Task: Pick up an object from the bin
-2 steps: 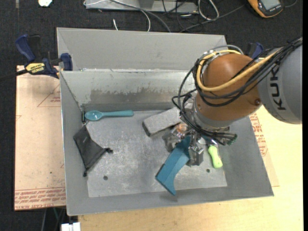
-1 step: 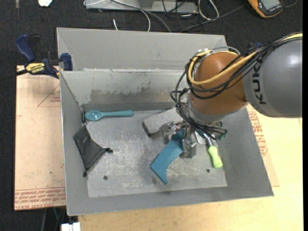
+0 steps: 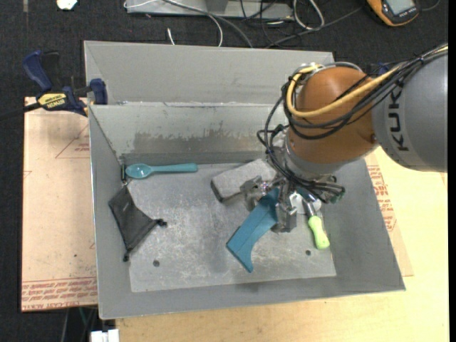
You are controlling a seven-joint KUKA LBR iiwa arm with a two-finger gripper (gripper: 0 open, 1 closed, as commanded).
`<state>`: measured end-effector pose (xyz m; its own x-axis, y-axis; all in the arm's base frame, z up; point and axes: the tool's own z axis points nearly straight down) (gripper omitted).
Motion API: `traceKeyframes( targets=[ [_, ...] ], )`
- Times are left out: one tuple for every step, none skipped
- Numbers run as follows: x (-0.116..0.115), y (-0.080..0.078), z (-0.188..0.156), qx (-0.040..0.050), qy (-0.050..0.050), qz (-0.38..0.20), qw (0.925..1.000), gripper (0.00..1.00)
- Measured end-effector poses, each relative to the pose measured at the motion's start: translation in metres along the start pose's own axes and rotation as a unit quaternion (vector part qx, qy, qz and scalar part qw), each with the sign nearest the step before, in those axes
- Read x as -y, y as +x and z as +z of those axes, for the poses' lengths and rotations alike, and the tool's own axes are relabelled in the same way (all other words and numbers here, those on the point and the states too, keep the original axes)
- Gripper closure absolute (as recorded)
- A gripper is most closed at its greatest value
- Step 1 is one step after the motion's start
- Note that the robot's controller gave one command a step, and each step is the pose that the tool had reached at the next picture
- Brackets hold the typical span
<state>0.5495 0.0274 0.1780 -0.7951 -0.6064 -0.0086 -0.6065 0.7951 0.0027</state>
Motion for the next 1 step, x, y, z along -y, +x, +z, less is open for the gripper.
traceKeyframes(
  targets=[
    [0.0166, -0.002, -0.0772, 0.0003, 0.0, 0.002, 1.0, 1.0]
  ],
)
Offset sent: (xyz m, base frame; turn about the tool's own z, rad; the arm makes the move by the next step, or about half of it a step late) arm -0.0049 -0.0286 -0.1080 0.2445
